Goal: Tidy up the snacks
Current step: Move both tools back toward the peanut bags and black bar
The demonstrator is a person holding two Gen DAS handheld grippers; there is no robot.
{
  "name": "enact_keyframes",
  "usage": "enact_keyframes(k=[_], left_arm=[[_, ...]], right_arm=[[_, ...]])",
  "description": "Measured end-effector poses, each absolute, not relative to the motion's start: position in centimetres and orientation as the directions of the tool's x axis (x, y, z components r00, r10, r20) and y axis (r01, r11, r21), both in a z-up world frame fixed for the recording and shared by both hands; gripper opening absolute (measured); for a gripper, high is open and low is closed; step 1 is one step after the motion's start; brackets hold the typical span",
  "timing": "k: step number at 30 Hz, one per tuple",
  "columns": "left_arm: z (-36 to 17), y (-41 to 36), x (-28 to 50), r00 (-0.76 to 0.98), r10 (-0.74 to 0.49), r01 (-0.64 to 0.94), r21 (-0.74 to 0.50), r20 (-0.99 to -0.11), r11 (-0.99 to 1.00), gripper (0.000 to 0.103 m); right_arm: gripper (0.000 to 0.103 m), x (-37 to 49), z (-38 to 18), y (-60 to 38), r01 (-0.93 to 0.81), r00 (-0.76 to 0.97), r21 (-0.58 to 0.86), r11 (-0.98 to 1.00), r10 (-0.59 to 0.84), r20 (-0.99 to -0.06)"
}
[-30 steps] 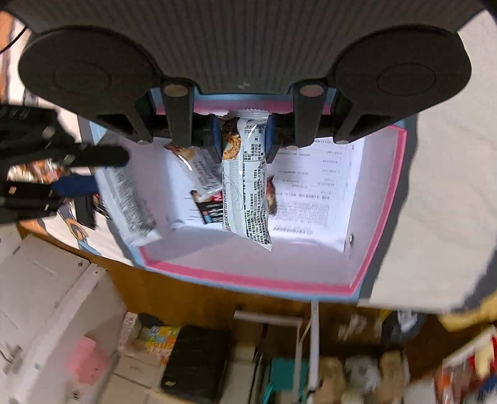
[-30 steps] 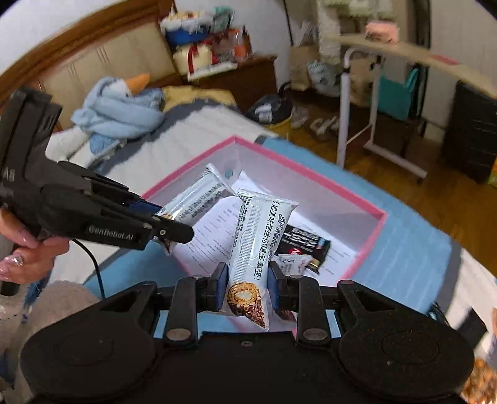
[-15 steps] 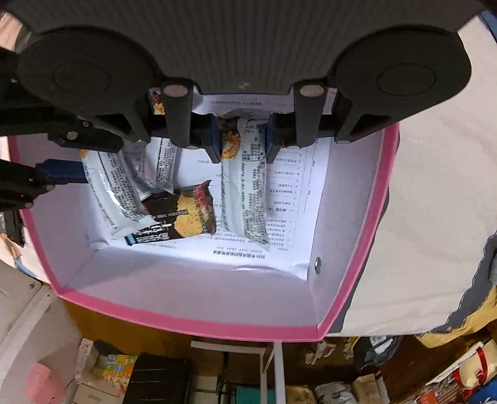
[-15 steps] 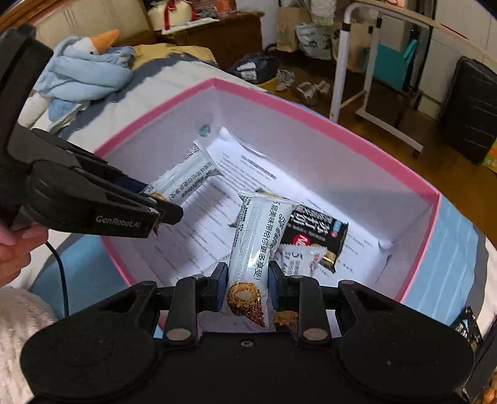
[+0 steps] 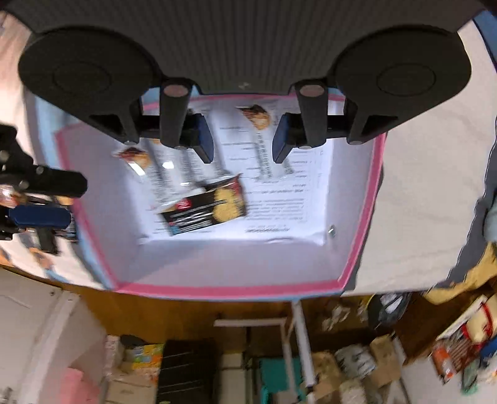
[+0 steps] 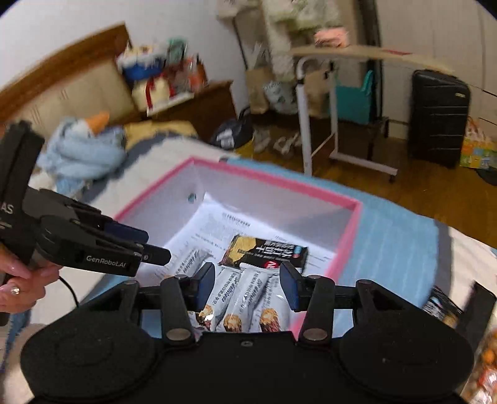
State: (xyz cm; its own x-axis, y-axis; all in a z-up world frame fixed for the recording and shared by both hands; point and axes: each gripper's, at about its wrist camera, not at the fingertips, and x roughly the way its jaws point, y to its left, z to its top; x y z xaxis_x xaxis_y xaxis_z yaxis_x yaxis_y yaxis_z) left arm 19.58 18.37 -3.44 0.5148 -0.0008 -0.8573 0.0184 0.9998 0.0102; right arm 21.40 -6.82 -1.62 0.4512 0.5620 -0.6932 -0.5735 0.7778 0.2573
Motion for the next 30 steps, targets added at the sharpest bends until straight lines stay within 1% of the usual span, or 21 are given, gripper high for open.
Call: enact_keyframes(k=[4, 8, 11, 14, 15, 19, 22, 24, 25, 26, 30], left_arm=[[-0.7, 16.0, 17.8, 0.549, -0.085, 0.102, -0.035, -0.832, 0.994, 0.041], [1.4, 13.6, 16.3, 0.564, -0.166, 0.184, -0.073, -0.809, 0.98, 0.041], [2.4, 11.8, 15.7, 0.553, -0.233, 0.248, -0.108, -0.8, 0.963, 0.042], [3.0, 9.8, 15.4, 0.537, -0.299, 0.307, -0.147, -0.789, 0.94, 0.045], [3.0, 9.1, 15.4, 0.531, -0.314, 0.324, -0.154, -0.787, 0.934, 0.045], [2.7, 5.4, 16.0, 0.504, -0.35, 0.392, -0.152, -0.789, 0.907, 0.045], [1.9, 2.6, 16.7, 0.469, -0.383, 0.443, -0.164, -0.796, 0.881, 0.046], [1.1, 0.4, 17.3, 0.443, -0.398, 0.468, -0.171, -0.803, 0.867, 0.047], [0.6, -0.6, 17.5, 0.43, -0.406, 0.481, -0.175, -0.806, 0.859, 0.047], [0.2, -1.7, 17.7, 0.418, -0.42, 0.5, -0.182, -0.805, 0.847, 0.047], [-2.0, -5.6, 19.0, 0.381, -0.454, 0.527, -0.214, -0.806, 0.822, 0.048]], right_arm=[[0.053, 18.7, 0.8, -10.5, -0.555, 0.515, 0.217, 0.803, 0.537, -0.668], [0.055, 16.1, 2.4, -14.9, -0.5, 0.58, 0.193, 0.844, 0.492, -0.649], [0.057, 14.6, 3.0, -18.0, -0.437, 0.605, 0.176, 0.882, 0.433, -0.669], [0.064, 13.0, 3.1, -20.1, -0.384, 0.62, 0.124, 0.915, 0.355, -0.699], [0.064, 12.5, 3.1, -20.6, -0.37, 0.624, 0.107, 0.923, 0.333, -0.707], [0.07, 10.9, 2.4, -23.0, -0.317, 0.64, 0.063, 0.946, 0.262, -0.722], [0.074, 10.1, 1.3, -24.9, -0.265, 0.645, 0.056, 0.963, 0.22, -0.732], [0.082, 10.0, 0.0, -26.0, -0.233, 0.639, 0.055, 0.971, 0.196, -0.744], [0.089, 9.9, -0.6, -26.4, -0.224, 0.636, 0.05, 0.973, 0.185, -0.749], [0.091, 9.9, -1.3, -26.7, -0.213, 0.636, 0.038, 0.976, 0.168, -0.753], [0.092, 9.8, -4.0, -28.6, -0.174, 0.617, -0.006, 0.985, 0.105, -0.78]])
